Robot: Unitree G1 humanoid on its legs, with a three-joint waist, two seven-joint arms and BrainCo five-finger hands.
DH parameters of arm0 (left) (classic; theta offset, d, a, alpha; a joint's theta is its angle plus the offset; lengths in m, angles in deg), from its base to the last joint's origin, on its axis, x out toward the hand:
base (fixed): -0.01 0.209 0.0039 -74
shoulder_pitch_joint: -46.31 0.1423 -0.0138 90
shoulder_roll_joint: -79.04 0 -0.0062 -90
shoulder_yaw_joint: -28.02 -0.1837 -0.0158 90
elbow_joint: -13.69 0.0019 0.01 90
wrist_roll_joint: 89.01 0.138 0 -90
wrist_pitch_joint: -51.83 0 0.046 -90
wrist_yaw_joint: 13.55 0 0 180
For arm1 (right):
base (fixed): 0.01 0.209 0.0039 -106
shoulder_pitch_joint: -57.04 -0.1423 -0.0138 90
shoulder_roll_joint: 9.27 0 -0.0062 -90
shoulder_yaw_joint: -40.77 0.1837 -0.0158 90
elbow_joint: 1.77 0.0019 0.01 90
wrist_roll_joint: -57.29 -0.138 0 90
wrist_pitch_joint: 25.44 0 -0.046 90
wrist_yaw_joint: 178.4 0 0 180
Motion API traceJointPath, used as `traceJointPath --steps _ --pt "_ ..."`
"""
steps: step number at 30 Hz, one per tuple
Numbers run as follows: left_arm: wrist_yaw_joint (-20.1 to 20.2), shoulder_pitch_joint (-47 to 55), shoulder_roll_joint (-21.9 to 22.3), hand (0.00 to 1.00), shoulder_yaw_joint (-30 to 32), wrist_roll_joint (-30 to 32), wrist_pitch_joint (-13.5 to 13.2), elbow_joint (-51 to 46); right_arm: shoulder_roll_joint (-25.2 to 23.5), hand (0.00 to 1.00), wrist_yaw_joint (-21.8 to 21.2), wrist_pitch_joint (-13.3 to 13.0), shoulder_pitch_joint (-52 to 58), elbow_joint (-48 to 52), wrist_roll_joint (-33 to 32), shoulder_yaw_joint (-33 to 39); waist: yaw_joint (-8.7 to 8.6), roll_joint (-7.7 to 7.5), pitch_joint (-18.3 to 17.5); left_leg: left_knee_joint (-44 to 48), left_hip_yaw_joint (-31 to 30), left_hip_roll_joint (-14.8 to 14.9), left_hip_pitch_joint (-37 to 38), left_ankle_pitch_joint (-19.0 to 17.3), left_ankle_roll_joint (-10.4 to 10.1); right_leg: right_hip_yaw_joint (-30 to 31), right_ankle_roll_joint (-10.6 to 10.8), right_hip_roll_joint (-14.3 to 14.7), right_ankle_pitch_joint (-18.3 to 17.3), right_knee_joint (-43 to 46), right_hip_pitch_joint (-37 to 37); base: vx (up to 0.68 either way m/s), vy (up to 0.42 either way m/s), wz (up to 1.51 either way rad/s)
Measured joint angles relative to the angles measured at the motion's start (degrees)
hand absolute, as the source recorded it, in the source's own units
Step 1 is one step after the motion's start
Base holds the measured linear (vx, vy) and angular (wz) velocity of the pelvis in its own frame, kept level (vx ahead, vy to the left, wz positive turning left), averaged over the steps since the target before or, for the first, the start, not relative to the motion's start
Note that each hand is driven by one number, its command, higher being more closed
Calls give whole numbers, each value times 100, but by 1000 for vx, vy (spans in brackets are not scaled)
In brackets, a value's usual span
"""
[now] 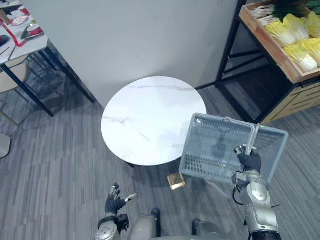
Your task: Pick vegetable in the basket
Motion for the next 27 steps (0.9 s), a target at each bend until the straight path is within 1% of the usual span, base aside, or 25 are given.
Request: traceJointPath --steps 1,2,3,4,6,8,11,13,14,15,16,17,18,19,20,21,22,23,24,25,26,27 --pt "1 -10 -5 0 -6 3 1 3 -5 100 0 -25 -3 -67 1 26 1 -21 -1 -171 -3 14 75 21 -14 12 24 4 42 -27 1 -94 63 -9" --pt "-2 -50 -11 0 -8 36 1 38 0 100 1 -35 10 -217 1 99 2 -74 -27 -369 6 -1 141 180 8 32 79 -14 157 -134 26 -85 69 -8" --pt "-2 -88 -26 0 -9 59 1 46 -4 100 3 -43 13 -353 -1 209 -2 -89 -39 -488 19 -28 165 250 46 57 124 -28 267 -268 53 -82 72 -6" --pt "-2 -93 -28 0 -8 59 2 46 -5 100 4 -43 14 -366 -2 224 -3 -88 -39 -500 22 -32 169 265 61 63 133 -31 281 -282 57 -81 92 -6" --pt "-3 -104 -85 0 -1 121 3 54 -10 100 9 -27 59 -609 -1 320 -16 -80 -41 -658 164 -84 283 363 143 180 241 -90 459 -497 143 -93 106 -22" --pt "-4 -104 -126 0 14 124 3 54 -63 100 9 -23 152 -628 -1 320 -6 -74 -44 -680 328 -100 334 373 159 347 309 -103 576 -625 130 -97 92 -45" --pt "-7 -74 -118 0 42 170 6 42 -195 100 23 -17 180 -627 1 362 -19 -85 -38 -662 789 -62 410 311 209 824 387 -28 831 -878 80 -80 78 -87" --pt "-9 -62 -109 0 41 242 10 24 -226 100 48 -18 135 -623 3 375 -23 -107 -24 -469 1288 16 404 121 231 1305 432 38 996 -985 -53 -82 77 -131" --pt "-11 -62 -111 0 44 283 9 -21 -224 100 113 -18 85 -623 7 383 -39 -139 -4 -314 1590 82 392 -40 197 1593 387 88 1057 -1094 -117 -66 71 -125" --pt "-13 -66 -111 0 45 289 10 -36 -223 100 140 -17 60 -623 12 388 -72 -140 -4 -246 1704 118 384 -120 185 1633 375 87 1078 -1163 -137 -61 69 -140" --pt "-20 -68 -109 0 46 292 10 -95 -219 100 162 -13 -20 -623 20 389 -144 -131 -9 -164 1955 188 390 -262 149 1387 193 6 1114 -1308 -195 -42 76 -144" --pt "-23 -105 -107 0 45 301 10 -150 -213 100 172 -14 -68 -624 34 388 -148 -122 -7 -119 2184 303 406 -392 129 898 -67 -97 1183 -1392 -280 -23 91 -169" --pt "-27 -133 -98 0 45 332 12 -191 -218 100 176 -14 -90 -624 45 383 -145 -146 2 -100 2449 394 472 -450 123 403 -198 -222 1252 -1352 -367 -2 59 -147" --pt "-28 -161 -97 0 46 350 12 -201 -216 100 182 -14 -101 -624 66 383 -146 -164 6 -92 2636 451 543 -496 89 15 -256 -315 1289 -1309 -409 54 39 -140" --pt "-27 -194 -106 0 45 362 17 -201 -213 100 242 -14 -106 -624 82 384 -151 -183 15 -97 2955 524 729 -568 31 -744 -373 -514 1365 -1235 -409 107 29 -149" --pt "-26 -237 -102 0 46 384 18 -203 -205 100 258 -14 -107 -624 92 382 -156 -188 7 -108 3287 607 932 -628 -64 -1417 -562 -661 1510 -1197 -377 144 26 -150" --pt "-24 -251 -102 0 45 406 19 -206 -205 100 258 -14 -108 -624 108 381 -157 -189 -1 -109 3472 656 1020 -655 -140 -1664 -588 -699 1626 -1174 -376 181 -2 -146" --pt "-22 -274 -105 0 46 460 26 -208 -195 100 258 -14 -133 -624 154 380 -163 -172 -9 -105 3727 692 1149 -633 -171 -1759 -339 -637 1741 -1168 -412 168 -29 -121" --pt "-20 -327 -85 0 45 490 29 -219 -165 100 258 -14 -173 -624 185 379 -194 -134 -37 -110 3835 738 1183 -593 -223 -1695 -210 -524 1802 -1169 -479 265 -114 -156" --pt "-19 -392 -39 0 42 509 32 -256 -135 100 252 4 -311 -624 239 326 -202 -116 -41 -119 3887 801 1258 -592 -223 -1556 -192 -377 1802 -1165 -612 181 -101 -134" --pt "-13 -411 -25 0 32 512 43 -253 -111 100 251 4 -364 -624 250 275 -227 -112 -38 -121 3927 828 1311 -593 -226 -1466 -169 -309 1786 -1161 -649 270 -168 -153" --pt "-4 -548 -9 0 -29 563 60 -241 -76 100 242 5 -361 -623 287 208 -303 -103 -39 -30 3935 911 1454 -595 -228 -1294 -57 -185 1675 -1108 -647 180 -100 -99"
